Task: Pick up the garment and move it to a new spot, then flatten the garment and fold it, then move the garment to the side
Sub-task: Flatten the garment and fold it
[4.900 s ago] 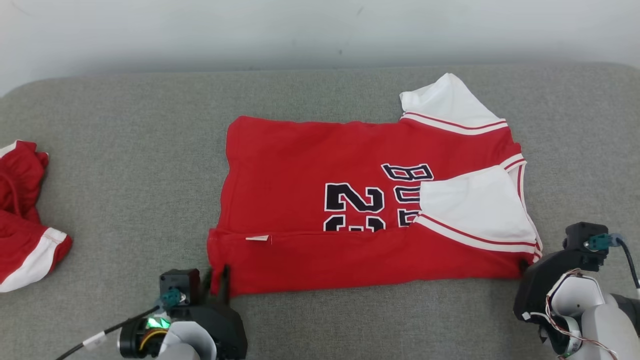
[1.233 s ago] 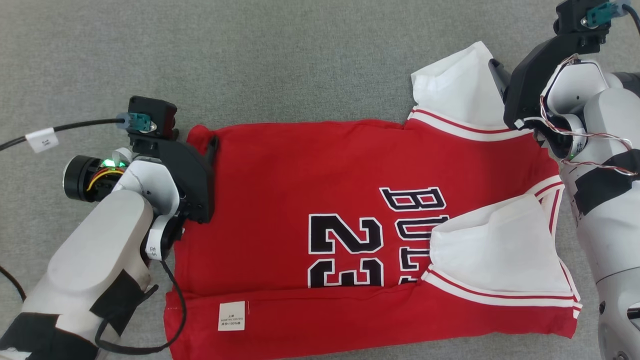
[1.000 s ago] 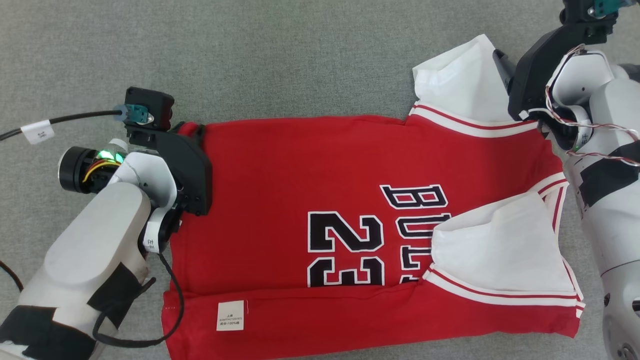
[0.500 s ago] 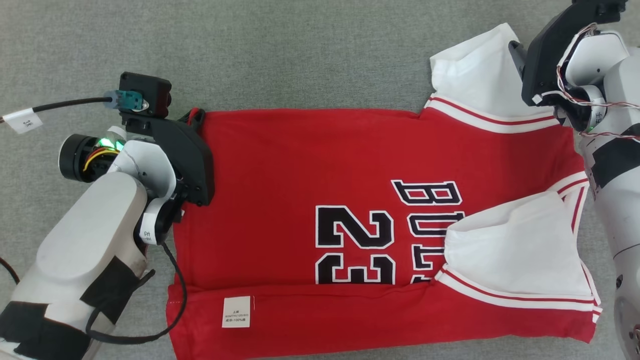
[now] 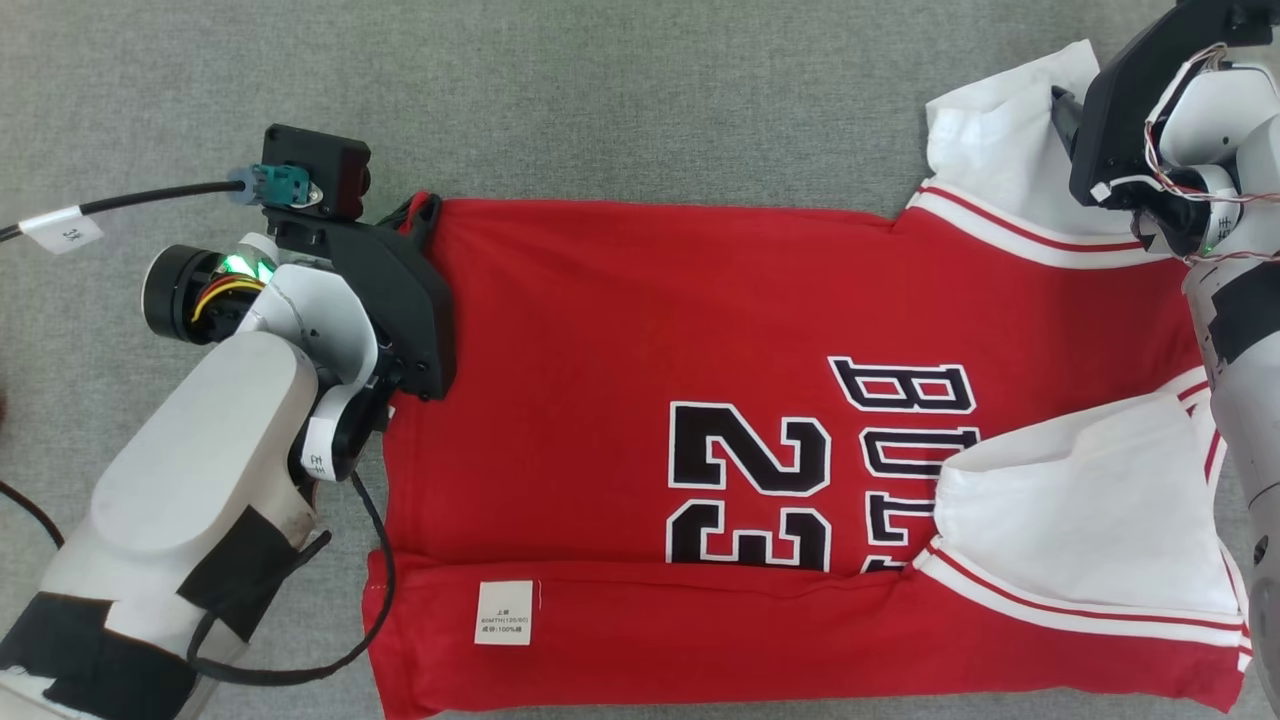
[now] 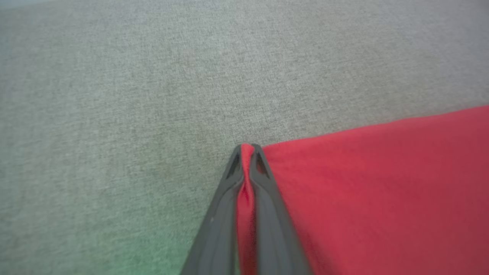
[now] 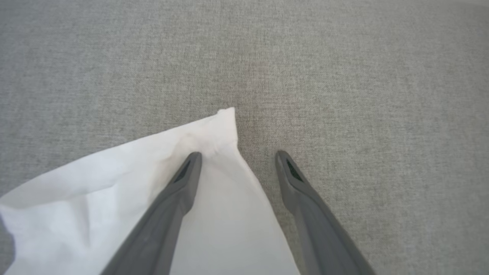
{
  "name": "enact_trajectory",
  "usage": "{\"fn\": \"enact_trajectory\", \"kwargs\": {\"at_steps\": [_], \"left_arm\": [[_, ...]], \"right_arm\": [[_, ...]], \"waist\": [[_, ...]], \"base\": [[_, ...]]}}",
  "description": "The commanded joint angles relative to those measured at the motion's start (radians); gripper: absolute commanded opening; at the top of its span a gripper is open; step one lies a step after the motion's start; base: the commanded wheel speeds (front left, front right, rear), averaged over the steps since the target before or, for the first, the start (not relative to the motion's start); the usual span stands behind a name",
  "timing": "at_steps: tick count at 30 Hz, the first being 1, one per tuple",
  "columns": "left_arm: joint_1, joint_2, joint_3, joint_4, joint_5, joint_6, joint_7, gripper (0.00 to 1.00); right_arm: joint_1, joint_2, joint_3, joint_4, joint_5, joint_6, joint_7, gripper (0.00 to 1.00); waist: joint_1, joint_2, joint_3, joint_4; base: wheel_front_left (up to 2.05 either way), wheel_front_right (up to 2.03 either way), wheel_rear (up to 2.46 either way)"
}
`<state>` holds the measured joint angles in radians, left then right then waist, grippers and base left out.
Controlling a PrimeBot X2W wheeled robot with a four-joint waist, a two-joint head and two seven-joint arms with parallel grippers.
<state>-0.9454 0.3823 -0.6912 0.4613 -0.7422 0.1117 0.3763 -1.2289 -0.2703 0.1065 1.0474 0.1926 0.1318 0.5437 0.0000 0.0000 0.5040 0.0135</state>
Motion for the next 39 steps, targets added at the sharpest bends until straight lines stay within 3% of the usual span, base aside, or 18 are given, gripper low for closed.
{"fn": "enact_trajectory", "kwargs": {"at_steps": [1,2,4,7,9,10,11,22,29,39], "left_arm": [[0.008,0.004,-0.005,0.013,-0.001,0.006,0.002,0.00],[0.006,0.002,-0.004,0.012,-0.002,0.005,-0.002,0.00],[0.003,-0.003,-0.003,0.012,-0.004,0.002,-0.012,0.00],[0.004,-0.006,-0.005,0.020,-0.005,0.002,-0.020,0.00],[0.005,-0.006,-0.006,0.025,-0.007,0.000,-0.024,0.00],[0.006,-0.008,-0.006,0.028,-0.009,0.000,-0.025,0.00],[0.009,-0.009,-0.007,0.031,-0.011,-0.001,-0.025,0.00],[0.018,-0.009,0.007,0.064,-0.014,-0.002,-0.083,0.00],[0.053,-0.030,0.019,0.078,-0.009,0.001,-0.189,0.00],[0.165,-0.074,0.001,0.082,-0.011,0.012,-0.305,0.00]], "right_arm": [[0.003,0.005,0.001,0.010,0.007,-0.002,-0.003,1.00],[0.000,0.005,0.000,0.015,0.007,-0.002,-0.002,1.00],[-0.009,0.004,0.004,0.017,0.000,-0.002,-0.016,0.83],[-0.014,0.008,0.011,0.025,-0.008,-0.002,-0.030,0.82],[-0.023,0.005,0.012,0.038,-0.014,-0.002,-0.022,0.41],[-0.026,0.005,0.008,0.048,-0.012,-0.002,-0.017,0.31],[-0.025,0.008,0.003,0.059,-0.013,-0.002,-0.012,0.00],[-0.032,0.018,-0.044,0.077,-0.038,-0.002,-0.109,0.00],[0.028,0.034,-0.043,0.042,0.024,-0.002,-0.252,0.00],[0.231,-0.026,0.061,-0.109,0.171,-0.002,-0.300,0.00]], "waist": [[0.0000,0.0000,0.005,0.004],[0.0000,0.0000,0.008,0.006],[0.0000,0.0000,0.011,0.008],[0.0000,0.0000,0.007,0.008],[0.0000,0.0000,0.004,0.008],[0.0000,0.0000,0.003,0.008],[0.0000,0.0000,-0.001,0.007],[0.0000,0.0000,-0.029,-0.003],[0.0000,0.0000,-0.102,-0.010],[0.0000,0.0000,-0.205,-0.013]], "base": [[0.00,0.00,0.00],[0.00,0.00,0.00],[0.00,0.00,0.00],[0.00,0.00,0.00],[0.00,0.00,0.00],[0.00,0.00,0.00],[0.00,0.00,0.00],[0.00,0.00,0.00],[0.00,0.00,0.00],[0.00,0.00,0.00]]}}
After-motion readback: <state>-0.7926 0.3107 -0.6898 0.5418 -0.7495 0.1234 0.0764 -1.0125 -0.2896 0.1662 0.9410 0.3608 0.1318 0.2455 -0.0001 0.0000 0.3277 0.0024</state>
